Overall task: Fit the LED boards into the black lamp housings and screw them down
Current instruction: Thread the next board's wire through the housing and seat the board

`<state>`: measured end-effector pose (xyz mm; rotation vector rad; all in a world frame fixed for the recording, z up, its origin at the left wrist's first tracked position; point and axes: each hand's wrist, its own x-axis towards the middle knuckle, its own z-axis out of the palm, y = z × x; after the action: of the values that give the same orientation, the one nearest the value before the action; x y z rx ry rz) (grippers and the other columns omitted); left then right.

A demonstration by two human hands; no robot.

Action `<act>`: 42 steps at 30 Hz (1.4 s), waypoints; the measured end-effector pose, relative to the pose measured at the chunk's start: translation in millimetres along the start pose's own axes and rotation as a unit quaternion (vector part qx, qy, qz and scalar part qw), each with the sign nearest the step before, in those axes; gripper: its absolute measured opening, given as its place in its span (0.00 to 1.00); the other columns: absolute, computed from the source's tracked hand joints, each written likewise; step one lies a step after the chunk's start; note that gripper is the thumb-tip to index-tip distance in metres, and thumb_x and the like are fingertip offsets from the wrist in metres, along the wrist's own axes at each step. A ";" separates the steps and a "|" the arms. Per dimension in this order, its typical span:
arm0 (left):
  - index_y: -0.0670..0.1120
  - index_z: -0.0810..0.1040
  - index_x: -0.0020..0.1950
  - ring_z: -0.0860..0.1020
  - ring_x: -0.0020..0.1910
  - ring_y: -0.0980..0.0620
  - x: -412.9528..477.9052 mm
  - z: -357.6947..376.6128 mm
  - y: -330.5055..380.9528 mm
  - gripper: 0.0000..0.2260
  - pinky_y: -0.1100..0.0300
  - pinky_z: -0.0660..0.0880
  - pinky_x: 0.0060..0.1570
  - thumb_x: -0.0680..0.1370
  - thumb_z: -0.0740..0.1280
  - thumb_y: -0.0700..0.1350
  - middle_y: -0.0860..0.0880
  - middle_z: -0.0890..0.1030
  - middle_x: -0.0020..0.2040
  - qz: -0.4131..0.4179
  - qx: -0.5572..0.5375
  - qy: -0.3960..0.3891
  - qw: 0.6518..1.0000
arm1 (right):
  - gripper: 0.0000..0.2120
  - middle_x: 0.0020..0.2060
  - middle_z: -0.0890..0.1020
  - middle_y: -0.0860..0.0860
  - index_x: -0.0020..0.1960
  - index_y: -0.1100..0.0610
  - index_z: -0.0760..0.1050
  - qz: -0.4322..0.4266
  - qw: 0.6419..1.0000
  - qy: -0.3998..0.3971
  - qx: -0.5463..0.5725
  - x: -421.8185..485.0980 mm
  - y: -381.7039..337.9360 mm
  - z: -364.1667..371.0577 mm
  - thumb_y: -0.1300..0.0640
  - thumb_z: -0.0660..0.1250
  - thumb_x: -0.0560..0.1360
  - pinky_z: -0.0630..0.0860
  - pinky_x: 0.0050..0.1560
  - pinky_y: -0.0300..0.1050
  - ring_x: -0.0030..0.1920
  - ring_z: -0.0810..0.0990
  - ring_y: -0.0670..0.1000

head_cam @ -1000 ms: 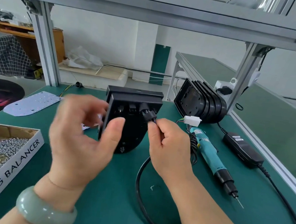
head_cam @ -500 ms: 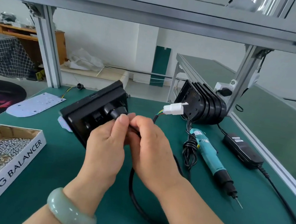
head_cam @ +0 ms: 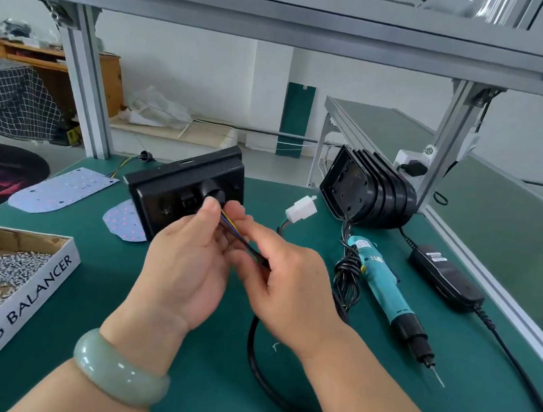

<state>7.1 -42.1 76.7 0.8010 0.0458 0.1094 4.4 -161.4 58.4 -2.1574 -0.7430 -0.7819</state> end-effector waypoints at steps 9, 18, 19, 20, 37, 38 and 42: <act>0.56 0.85 0.37 0.84 0.46 0.55 -24.6 -15.8 13.3 0.09 0.60 0.80 0.48 0.76 0.69 0.50 0.54 0.86 0.44 -0.013 0.430 -0.103 0.897 | 0.12 0.44 0.82 0.55 0.54 0.61 0.79 0.098 0.993 0.067 -0.025 -5.1 22.4 -0.2 0.65 0.59 0.76 0.76 0.47 0.54 0.45 0.79 0.58; 0.56 0.75 0.52 0.74 0.43 0.62 -30.3 -14.4 34.0 0.17 0.72 0.70 0.44 0.67 0.70 0.61 0.57 0.76 0.46 0.416 0.527 0.041 0.740 | 0.09 0.34 0.74 0.50 0.47 0.59 0.83 0.044 0.989 0.127 -0.058 -0.4 28.2 -3.9 0.58 0.64 0.77 0.72 0.40 0.50 0.35 0.75 0.56; 0.55 0.72 0.59 0.74 0.50 0.62 -26.6 -17.9 33.4 0.26 0.71 0.69 0.50 0.65 0.73 0.62 0.58 0.74 0.52 0.381 0.543 0.035 0.748 | 0.09 0.36 0.77 0.52 0.46 0.61 0.83 0.035 0.990 0.130 -0.053 -1.0 30.0 -3.1 0.60 0.64 0.76 0.72 0.42 0.51 0.38 0.75 0.57; 0.55 0.70 0.64 0.74 0.55 0.61 -22.9 -21.0 32.2 0.32 0.68 0.69 0.54 0.63 0.75 0.62 0.59 0.74 0.57 0.324 0.553 0.016 0.767 | 0.08 0.39 0.79 0.53 0.47 0.61 0.83 0.028 0.990 0.132 -0.050 -1.4 31.1 -2.6 0.61 0.64 0.77 0.73 0.44 0.52 0.40 0.76 0.58; 0.67 0.74 0.47 0.77 0.37 0.63 -32.2 -7.2 1.4 0.08 0.78 0.68 0.35 0.75 0.62 0.51 0.67 0.80 0.39 0.336 0.541 -0.072 0.767 | 0.11 0.47 0.85 0.53 0.50 0.45 0.74 0.206 0.922 0.095 0.314 2.1 27.8 1.5 0.59 0.69 0.73 0.78 0.57 0.53 0.50 0.83 0.56; 0.67 0.73 0.48 0.77 0.38 0.64 -32.8 -7.1 1.6 0.10 0.79 0.68 0.36 0.75 0.62 0.50 0.68 0.80 0.39 0.337 0.538 -0.074 0.769 | 0.09 0.46 0.84 0.56 0.49 0.46 0.73 0.209 0.919 0.100 0.319 2.1 27.4 2.0 0.57 0.69 0.71 0.77 0.57 0.58 0.50 0.83 0.59; 0.64 0.73 0.47 0.75 0.37 0.69 -33.5 -6.5 4.2 0.10 0.80 0.66 0.36 0.76 0.62 0.47 0.70 0.78 0.37 0.351 0.530 -0.081 0.767 | 0.11 0.41 0.83 0.56 0.50 0.48 0.72 0.189 0.910 0.097 0.357 2.7 26.5 -0.4 0.59 0.69 0.72 0.79 0.48 0.49 0.44 0.83 0.56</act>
<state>-27.1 -38.5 75.2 1.9464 -0.4042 0.7812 24.5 -176.3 49.3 -1.4616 -0.3949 -0.4144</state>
